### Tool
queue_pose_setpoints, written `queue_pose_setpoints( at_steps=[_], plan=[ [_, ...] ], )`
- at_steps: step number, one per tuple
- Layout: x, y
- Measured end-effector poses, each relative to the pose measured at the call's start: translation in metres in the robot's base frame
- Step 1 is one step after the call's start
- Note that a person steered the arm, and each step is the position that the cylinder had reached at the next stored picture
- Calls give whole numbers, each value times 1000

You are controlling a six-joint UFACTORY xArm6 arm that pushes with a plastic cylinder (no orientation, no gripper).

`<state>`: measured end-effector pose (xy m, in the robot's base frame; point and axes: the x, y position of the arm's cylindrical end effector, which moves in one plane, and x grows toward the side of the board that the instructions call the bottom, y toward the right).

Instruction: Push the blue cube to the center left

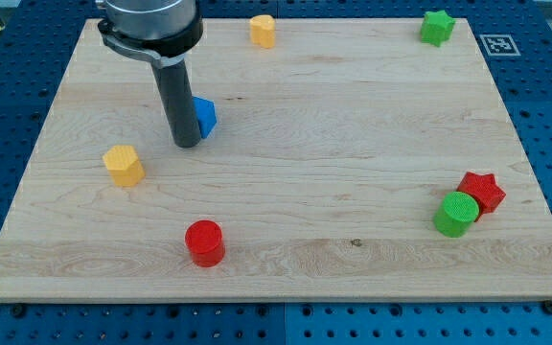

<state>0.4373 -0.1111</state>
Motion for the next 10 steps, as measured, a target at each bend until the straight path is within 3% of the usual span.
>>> queue_pose_setpoints(
  at_steps=[1, 2, 3, 10],
  plan=[
    [17, 56],
    [-33, 103],
    [-39, 104],
    [-39, -72]
  ],
)
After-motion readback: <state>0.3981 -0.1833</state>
